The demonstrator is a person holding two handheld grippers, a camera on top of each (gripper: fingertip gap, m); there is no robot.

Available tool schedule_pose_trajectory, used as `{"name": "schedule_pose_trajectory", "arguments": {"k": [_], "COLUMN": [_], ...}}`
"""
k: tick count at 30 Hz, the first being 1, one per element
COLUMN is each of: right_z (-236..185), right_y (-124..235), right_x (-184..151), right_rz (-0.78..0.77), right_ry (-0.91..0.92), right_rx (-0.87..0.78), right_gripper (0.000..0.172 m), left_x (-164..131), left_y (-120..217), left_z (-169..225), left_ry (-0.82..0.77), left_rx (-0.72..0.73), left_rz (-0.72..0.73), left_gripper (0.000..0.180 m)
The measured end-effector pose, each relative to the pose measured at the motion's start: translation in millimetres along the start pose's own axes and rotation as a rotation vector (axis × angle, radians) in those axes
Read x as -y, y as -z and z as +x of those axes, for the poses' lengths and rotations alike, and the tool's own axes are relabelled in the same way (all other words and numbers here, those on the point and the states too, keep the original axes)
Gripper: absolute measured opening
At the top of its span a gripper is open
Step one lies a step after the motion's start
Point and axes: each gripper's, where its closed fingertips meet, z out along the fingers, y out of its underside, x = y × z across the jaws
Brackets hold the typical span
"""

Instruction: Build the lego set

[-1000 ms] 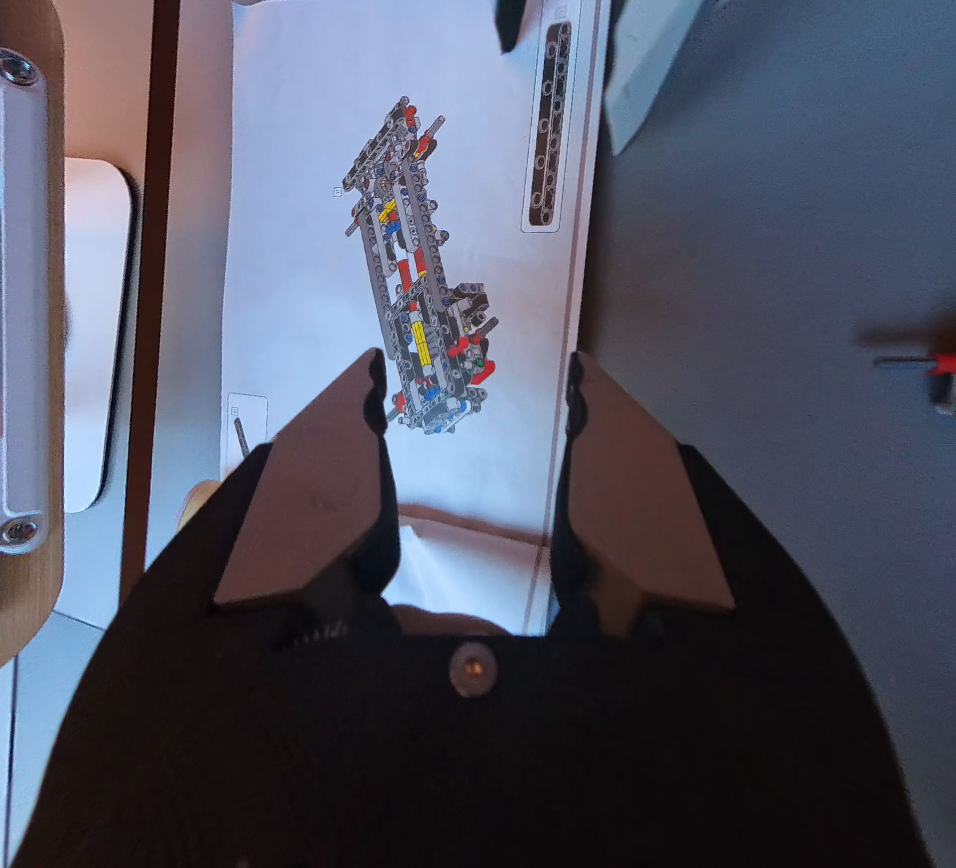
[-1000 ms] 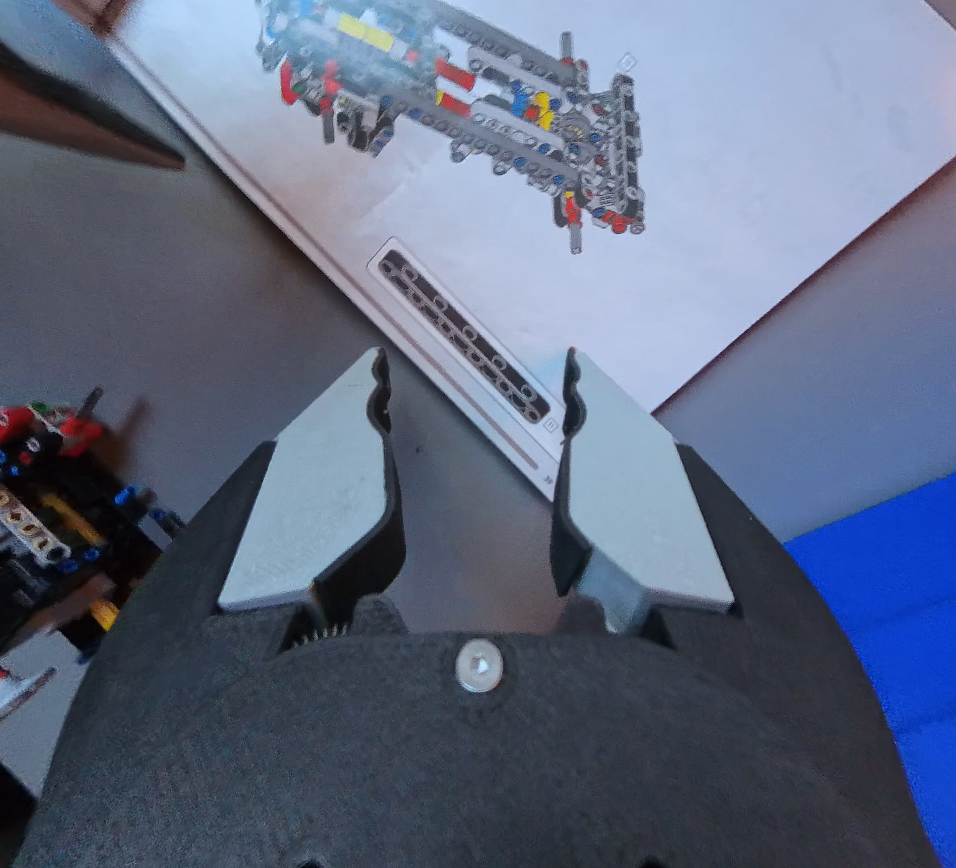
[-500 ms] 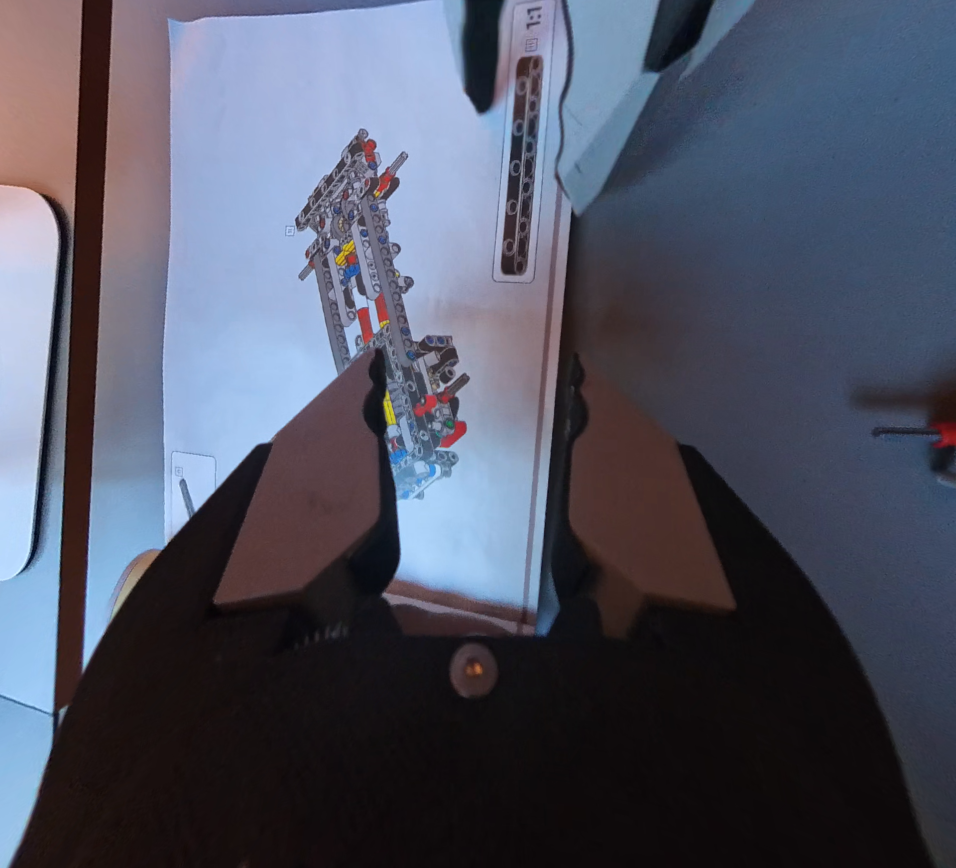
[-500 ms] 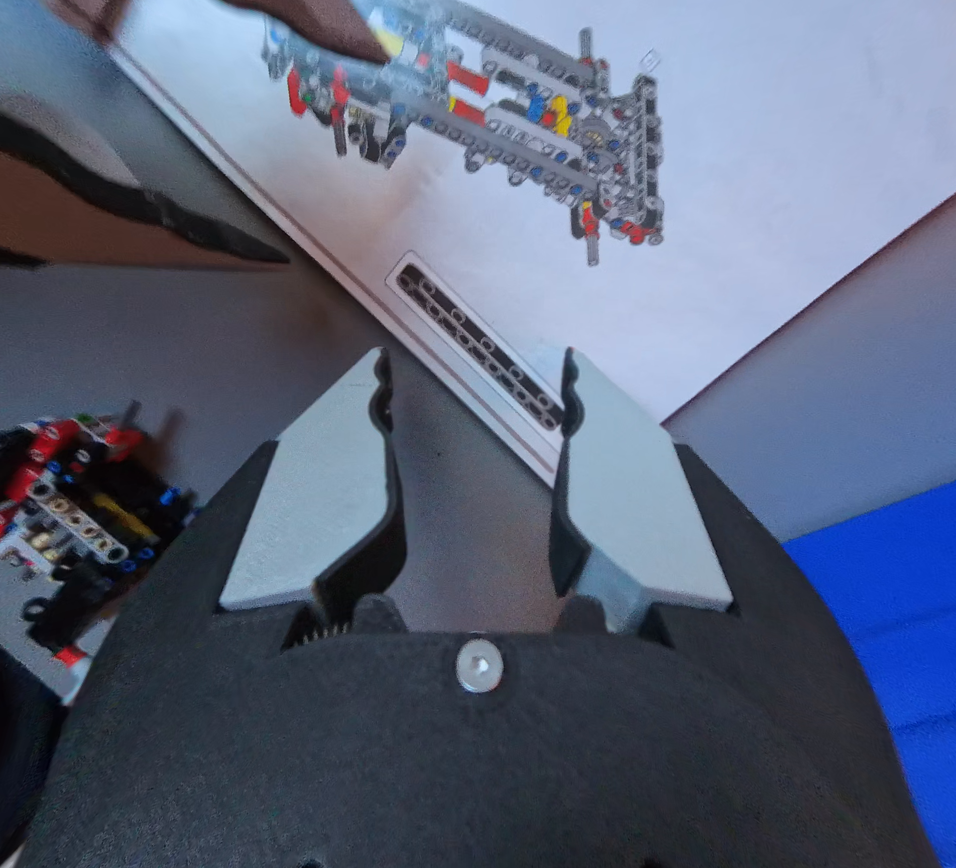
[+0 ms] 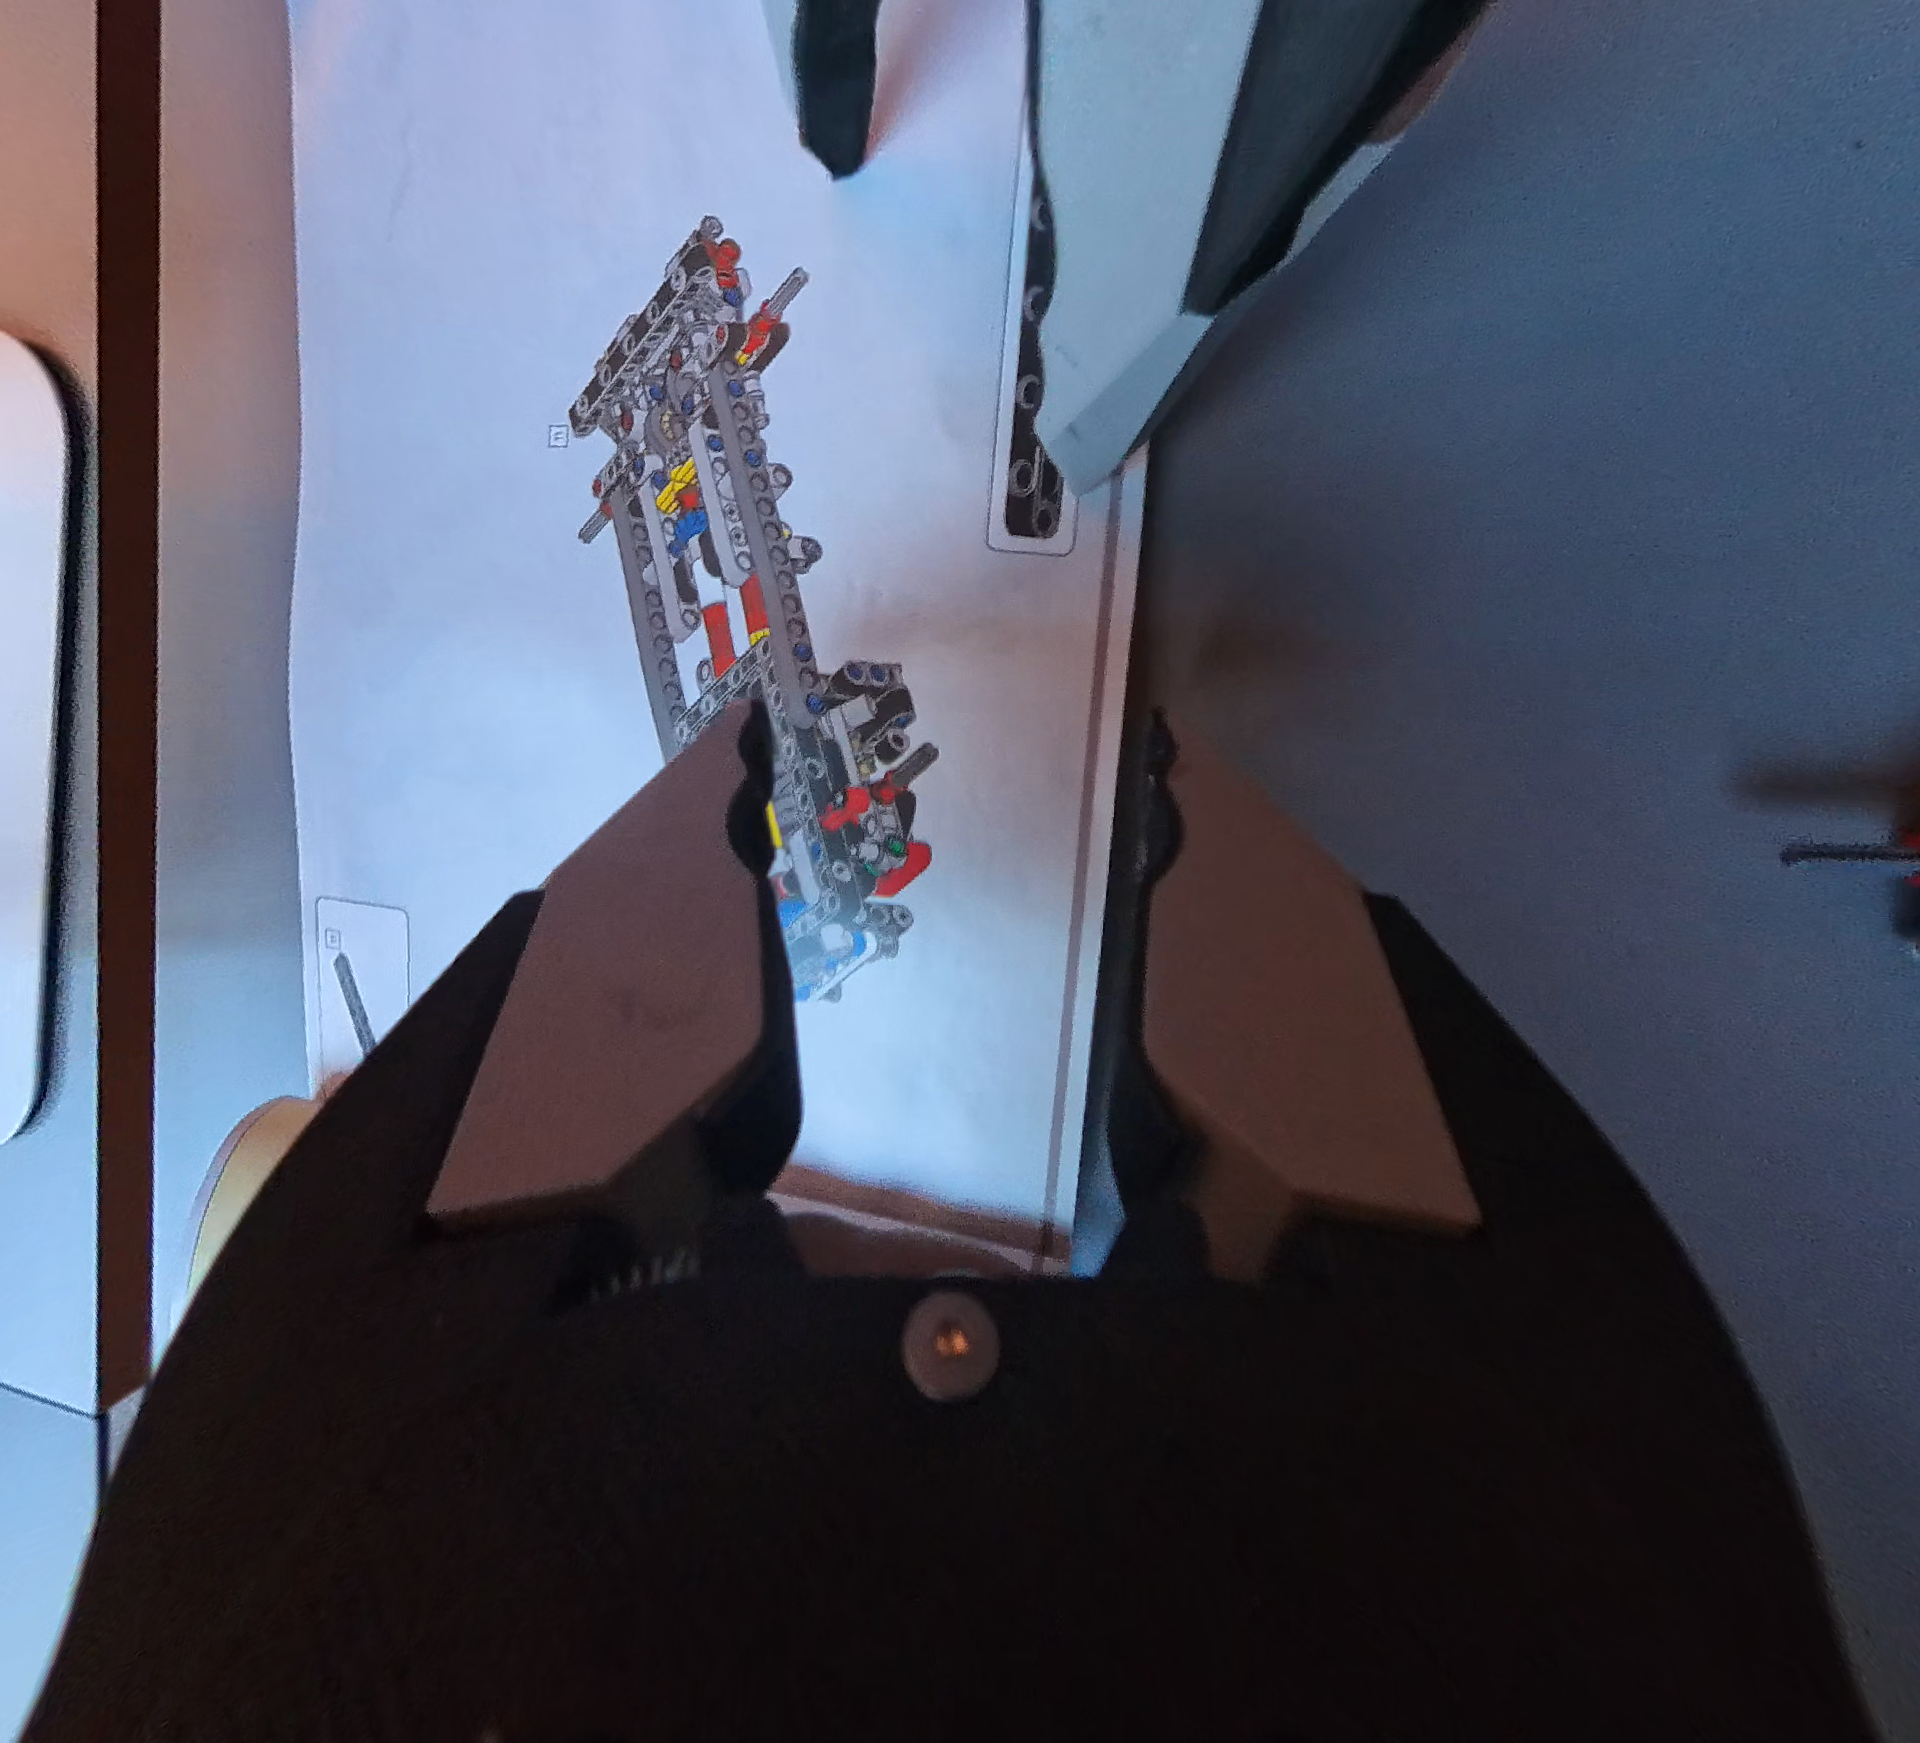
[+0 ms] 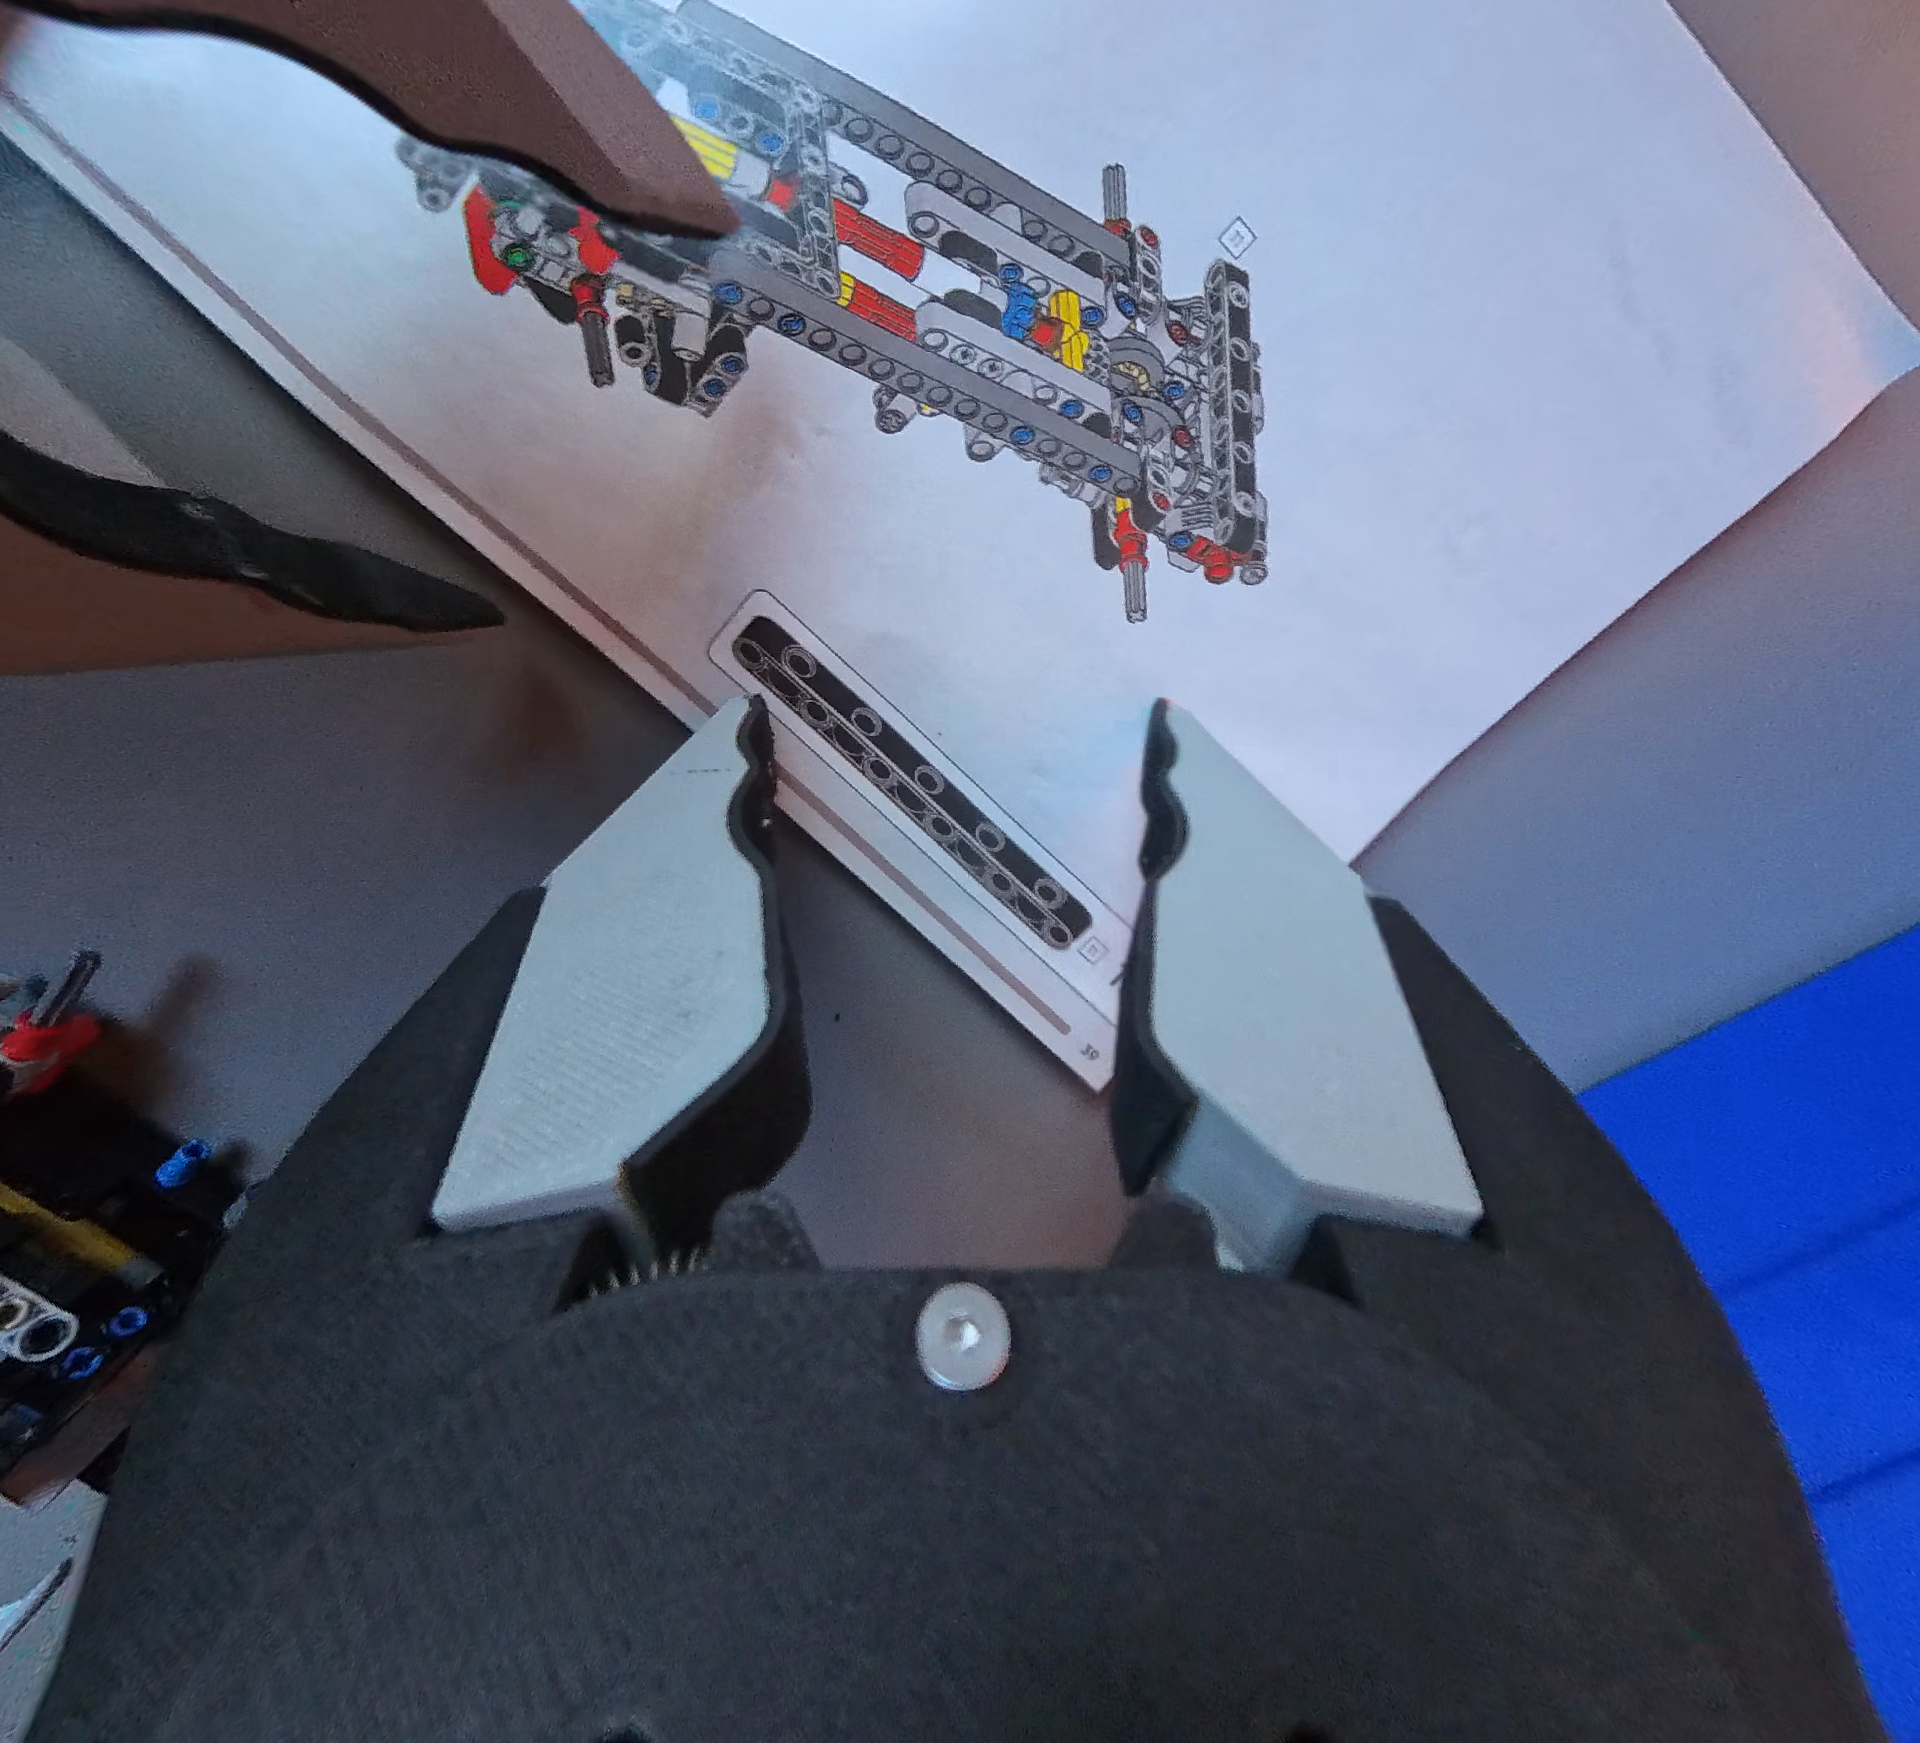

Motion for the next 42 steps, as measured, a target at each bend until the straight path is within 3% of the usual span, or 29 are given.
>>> {"name": "schedule_pose_trajectory", "arguments": {"k": [8, 23, 31, 36, 42], "right_z": [-2.3, 0.0, 0.0, -0.2, -0.7], "right_y": [0.2, 0.9, 0.9, 0.7, 0.7], "right_x": [6.9, 6.4, 6.4, 6.5, 6.9], "right_rz": [0.061, 0.087, 0.085, 0.084, 0.094], "right_ry": [0.029, -0.013, -0.024, -0.030, -0.040], "right_rx": [-0.004, 0.092, 0.109, 0.117, 0.123], "right_gripper": [0.009, 0.005, 0.005, 0.004, 0.004], "left_x": [8.2, 46.0, 51.3, 57.1, 53.4], "left_y": [-4.7, -19.1, -15.7, -7.5, -15.0], "left_z": [4.1, 2.4, 8.4, -1.0, 10.3], "left_ry": [-0.023, -0.021, -0.044, -0.130, -0.130], "left_rx": [0.014, 0.080, 0.185, 0.421, 0.443], "left_rz": [-0.001, 0.059, 0.104, 0.160, 0.175], "left_gripper": [0.068, 0.064, 0.063, 0.056, 0.056]}}
